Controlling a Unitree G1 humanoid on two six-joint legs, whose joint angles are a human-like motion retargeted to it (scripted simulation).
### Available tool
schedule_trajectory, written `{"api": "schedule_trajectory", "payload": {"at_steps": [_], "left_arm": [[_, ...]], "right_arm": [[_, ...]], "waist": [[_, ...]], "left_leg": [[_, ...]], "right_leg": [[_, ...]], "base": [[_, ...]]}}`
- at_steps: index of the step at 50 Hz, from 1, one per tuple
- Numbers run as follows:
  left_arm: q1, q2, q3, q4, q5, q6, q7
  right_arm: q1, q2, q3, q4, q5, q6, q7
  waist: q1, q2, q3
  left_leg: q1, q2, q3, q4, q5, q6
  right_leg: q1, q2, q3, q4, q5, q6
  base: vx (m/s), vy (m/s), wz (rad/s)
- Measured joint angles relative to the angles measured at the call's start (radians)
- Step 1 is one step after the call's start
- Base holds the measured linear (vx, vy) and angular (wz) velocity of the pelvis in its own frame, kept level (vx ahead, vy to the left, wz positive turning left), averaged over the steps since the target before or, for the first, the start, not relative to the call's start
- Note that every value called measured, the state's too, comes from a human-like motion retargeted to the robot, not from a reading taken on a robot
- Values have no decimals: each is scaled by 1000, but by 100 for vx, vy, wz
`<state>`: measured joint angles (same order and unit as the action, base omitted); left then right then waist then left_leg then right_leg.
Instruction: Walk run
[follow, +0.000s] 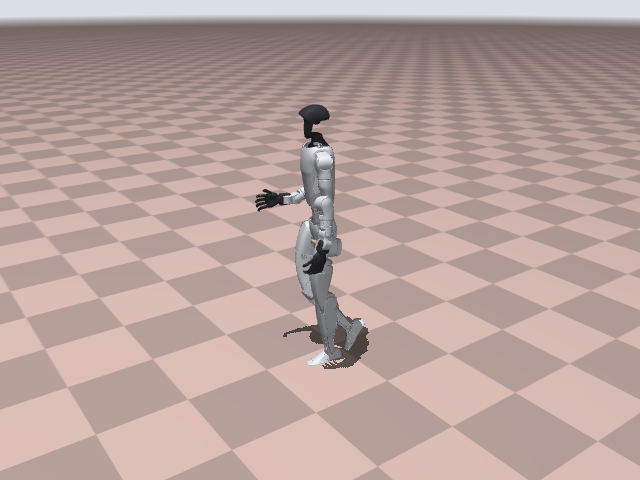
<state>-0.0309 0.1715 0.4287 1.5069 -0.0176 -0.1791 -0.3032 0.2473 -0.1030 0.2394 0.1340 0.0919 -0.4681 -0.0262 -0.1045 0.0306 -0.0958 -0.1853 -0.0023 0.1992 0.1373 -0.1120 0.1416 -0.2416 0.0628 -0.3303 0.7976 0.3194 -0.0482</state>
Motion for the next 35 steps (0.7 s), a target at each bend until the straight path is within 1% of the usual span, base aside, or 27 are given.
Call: {"api": "schedule_trajectory", "payload": {"at_steps": [3,5,8,10,11,12,13,15,17,18,20,22,23,25,26,27,28,29,30,32,35], "left_arm": [[-86,29,-71,-88,22,-39,0],[-134,49,-110,-139,25,-66,7],[-200,75,-144,-196,23,-103,30],[-235,85,-149,-222,28,-119,45],[-247,87,-149,-230,29,-124,50],[-258,88,-149,-236,30,-128,53],[-266,89,-147,-239,29,-130,53],[-264,85,-144,-239,24,-134,46],[-237,74,-137,-227,22,-139,38],[-217,65,-132,-217,24,-143,34],[-166,52,-124,-180,38,-150,22],[-99,40,-107,-126,76,-137,13],[-64,28,-100,-95,103,-124,16],[8,2,-86,-30,150,-94,37],[37,-1,-78,5,160,-81,43],[66,-3,-70,36,170,-69,46],[96,-4,-61,60,180,-57,40],[127,-8,-55,74,189,-47,34],[159,-12,-50,84,198,-38,29],[225,-34,-22,83,215,-36,32],[310,-61,31,89,217,-46,37]], "right_arm": [[6,8,-21,-13,13,-7,24],[13,7,-22,-20,21,-10,23],[25,11,-27,-27,32,-17,8],[35,19,-31,-27,40,-23,-7],[41,23,-33,-26,47,-25,-15],[46,27,-34,-24,53,-27,-22],[51,30,-34,-22,61,-29,-28],[63,33,-34,-19,76,-30,-34],[70,35,-35,-14,87,-27,-29],[72,37,-39,-11,88,-22,-22],[81,42,-49,-9,79,-11,-5],[88,38,-52,-8,62,-10,2],[88,35,-57,-6,56,-9,-1],[80,27,-60,-1,41,0,-8],[69,24,-55,0,28,4,-13],[59,20,-50,0,16,6,-20],[49,15,-46,-2,6,4,-29],[37,12,-47,-3,-2,3,-38],[25,11,-49,-3,-9,1,-47],[-3,6,-56,-2,-9,-1,-51],[-40,-6,-57,-10,-3,-8,-48]], "waist": [[-80,24,2],[-115,25,2],[-166,12,18],[-199,4,34],[-214,7,43],[-226,10,50],[-231,9,55],[-224,7,53],[-232,8,45],[-241,11,38],[-286,25,22],[-308,42,4],[-305,46,0],[-302,31,2],[-304,8,1],[-300,-17,-2],[-283,-42,-10],[-274,-56,-13],[-269,-65,-13],[-237,-82,-3],[-168,-116,12]], "left_leg": [[61,-21,-46,-30,-22,-5],[104,-41,-51,-45,-40,-10],[175,-83,-78,-56,-73,-20],[226,-100,-105,-58,-96,-32],[251,-97,-121,-60,-105,-40],[275,-95,-135,-61,-114,-50],[297,-95,-141,-63,-123,-60],[333,-94,-139,-57,-136,-79],[355,-87,-148,-35,-122,-105],[363,-81,-156,-21,-102,-123],[371,-58,-197,19,-21,-175],[359,-35,-228,94,151,-248],[346,-32,-241,154,259,-289],[298,-44,-262,326,429,-366],[261,-57,-243,429,487,-374],[226,-69,-216,517,536,-372],[191,-76,-176,578,570,-348],[151,-63,-144,635,545,-321],[107,-41,-116,690,489,-294],[21,3,-56,756,405,-246],[-95,36,39,747,277,-168]], "right_leg": [[-132,-7,33,-54,-142,36],[-186,-38,59,-173,-215,92],[-223,-129,63,-413,-246,97],[-239,-180,64,-571,-291,99],[-252,-184,74,-638,-296,89],[-264,-185,88,-702,-298,99],[-273,-182,112,-758,-294,148],[-285,-205,61,-804,-290,217],[-295,-176,137,-739,-256,119],[-292,-180,108,-704,-260,92],[-264,-199,3,-678,-173,69],[-245,-154,108,-639,-169,26],[-233,-142,123,-615,-194,2],[-170,-148,118,-604,-242,-18],[-135,-164,104,-622,-245,-18],[-103,-176,98,-638,-252,-19],[-79,-178,110,-647,-264,-23],[-57,-167,135,-653,-279,-27],[-36,-150,167,-658,-293,-33],[9,-140,163,-683,-298,-35],[63,-115,174,-706,-312,-52]], "base": [[80,0,109],[66,1,69],[81,-3,69],[69,-9,78],[93,-22,71],[85,-23,54],[74,-23,27],[80,-31,0],[91,-38,21],[93,-41,60],[100,-49,92],[104,-54,50],[91,-42,9],[94,-41,-5],[100,-45,-17],[86,-40,-46],[78,-34,-52],[80,-33,-39],[86,-33,-23],[79,-28,-52],[67,-21,-91]]}}
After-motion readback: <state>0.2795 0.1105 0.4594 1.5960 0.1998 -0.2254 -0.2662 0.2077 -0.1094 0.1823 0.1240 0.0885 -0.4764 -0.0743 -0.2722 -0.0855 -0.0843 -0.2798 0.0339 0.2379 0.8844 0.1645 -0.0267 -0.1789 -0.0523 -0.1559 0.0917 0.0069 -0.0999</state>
